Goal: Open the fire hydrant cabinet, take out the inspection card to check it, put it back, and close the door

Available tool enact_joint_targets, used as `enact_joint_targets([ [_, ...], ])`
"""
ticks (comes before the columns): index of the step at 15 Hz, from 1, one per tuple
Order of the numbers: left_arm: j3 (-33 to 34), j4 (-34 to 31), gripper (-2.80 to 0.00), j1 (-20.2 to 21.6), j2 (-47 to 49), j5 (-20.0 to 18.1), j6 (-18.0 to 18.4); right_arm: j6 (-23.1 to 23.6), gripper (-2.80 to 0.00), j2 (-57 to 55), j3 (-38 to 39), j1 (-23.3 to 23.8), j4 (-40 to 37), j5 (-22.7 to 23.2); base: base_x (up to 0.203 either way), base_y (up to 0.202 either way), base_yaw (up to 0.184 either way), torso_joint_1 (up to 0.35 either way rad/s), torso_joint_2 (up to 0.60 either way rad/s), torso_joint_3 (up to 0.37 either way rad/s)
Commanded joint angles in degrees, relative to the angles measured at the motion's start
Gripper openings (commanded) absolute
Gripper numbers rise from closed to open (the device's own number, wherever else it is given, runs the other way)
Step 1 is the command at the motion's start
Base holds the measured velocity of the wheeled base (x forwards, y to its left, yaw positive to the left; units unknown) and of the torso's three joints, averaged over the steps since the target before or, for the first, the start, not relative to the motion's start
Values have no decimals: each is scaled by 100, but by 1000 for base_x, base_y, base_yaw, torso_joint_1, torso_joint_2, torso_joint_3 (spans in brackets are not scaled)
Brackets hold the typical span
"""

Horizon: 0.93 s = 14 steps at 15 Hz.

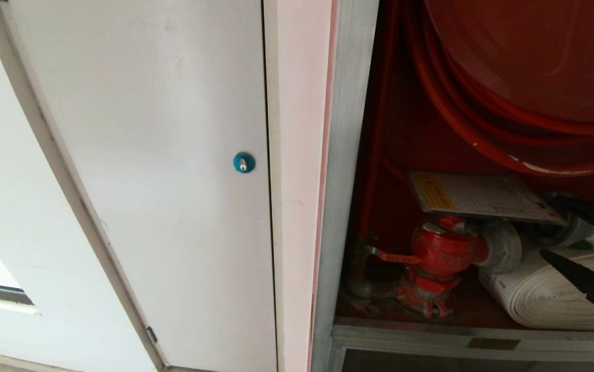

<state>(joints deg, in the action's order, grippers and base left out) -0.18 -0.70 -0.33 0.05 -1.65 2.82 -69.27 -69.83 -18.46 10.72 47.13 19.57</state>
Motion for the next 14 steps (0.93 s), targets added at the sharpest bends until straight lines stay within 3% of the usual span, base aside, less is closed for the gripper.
enact_joint_targets([
  [1,1,0,-280,6,4,-2,-1,-42,0,-392,22,1,257,15,0,0,0,0,0,0],
  [6,1,0,-280,7,4,-2,-1,-50,0,-920,328,1,1186,40,0,0,0,0,0,0],
  [14,1,0,-280,0,1,-2,-1,-303,0,-1645,64,1,2097,15,0,0,0,0,0,0],
])
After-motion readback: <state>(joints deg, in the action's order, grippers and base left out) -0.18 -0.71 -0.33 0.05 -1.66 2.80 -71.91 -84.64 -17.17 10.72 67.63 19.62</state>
